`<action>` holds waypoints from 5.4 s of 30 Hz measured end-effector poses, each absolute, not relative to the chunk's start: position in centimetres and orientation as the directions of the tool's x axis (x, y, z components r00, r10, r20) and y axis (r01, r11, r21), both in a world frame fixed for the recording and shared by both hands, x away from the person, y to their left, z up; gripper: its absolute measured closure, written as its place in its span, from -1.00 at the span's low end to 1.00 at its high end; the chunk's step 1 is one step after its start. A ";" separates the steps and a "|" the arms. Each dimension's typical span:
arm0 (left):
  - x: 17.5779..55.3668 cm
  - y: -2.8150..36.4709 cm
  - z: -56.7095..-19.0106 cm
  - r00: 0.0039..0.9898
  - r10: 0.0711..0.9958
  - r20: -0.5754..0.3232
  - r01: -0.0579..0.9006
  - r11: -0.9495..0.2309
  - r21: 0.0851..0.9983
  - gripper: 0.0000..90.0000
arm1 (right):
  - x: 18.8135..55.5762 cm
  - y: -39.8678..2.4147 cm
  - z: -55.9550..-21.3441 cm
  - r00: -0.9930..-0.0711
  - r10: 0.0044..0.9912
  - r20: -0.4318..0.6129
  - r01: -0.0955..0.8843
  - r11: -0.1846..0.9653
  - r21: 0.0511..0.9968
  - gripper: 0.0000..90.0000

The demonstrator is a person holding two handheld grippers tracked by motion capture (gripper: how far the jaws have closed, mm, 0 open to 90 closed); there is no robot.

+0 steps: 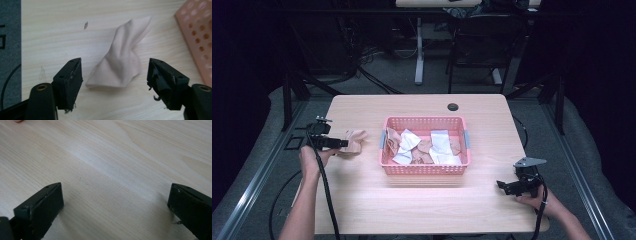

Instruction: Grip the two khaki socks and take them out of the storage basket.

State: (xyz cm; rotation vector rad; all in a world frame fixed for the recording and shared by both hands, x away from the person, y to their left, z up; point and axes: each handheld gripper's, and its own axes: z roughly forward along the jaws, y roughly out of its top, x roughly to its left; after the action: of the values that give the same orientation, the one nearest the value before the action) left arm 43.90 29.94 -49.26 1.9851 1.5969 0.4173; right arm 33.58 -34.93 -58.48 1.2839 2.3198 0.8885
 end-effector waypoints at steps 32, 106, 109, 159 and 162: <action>47.3 15.9 -45.4 0.550 0.830 -0.090 0.672 -0.375 0.639 -0.63 | 33.5 -34.9 -58.5 -0.531 0.847 0.001 0.631 0.395 0.668 -1.00; 48.9 12.6 -39.3 0.649 0.759 -0.048 0.667 -0.538 0.515 0.93 | 33.5 -34.9 -58.5 -0.537 0.844 0.007 0.631 0.396 0.667 -1.00; 48.7 12.7 -38.5 0.655 0.755 -0.042 0.654 -0.538 0.531 0.93 | 33.5 -34.9 -58.5 -0.536 0.844 0.003 0.631 0.398 0.666 -1.00; 46.8 23.5 -35.7 0.525 0.851 -0.016 0.703 -0.423 0.571 0.92 | 33.5 -35.0 -58.5 -0.538 0.843 -0.001 0.626 0.401 0.669 -1.00; 46.8 24.1 -36.1 0.515 0.857 -0.022 0.712 -0.413 0.568 0.92 | 33.5 -34.9 -58.5 -0.538 0.843 -0.001 0.626 0.400 0.669 -1.00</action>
State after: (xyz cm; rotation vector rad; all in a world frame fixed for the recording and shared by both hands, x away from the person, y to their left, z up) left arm 46.77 24.15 -36.11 2.2419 1.2787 0.3711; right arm 33.55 -34.95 -58.50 1.2724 2.3229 0.8911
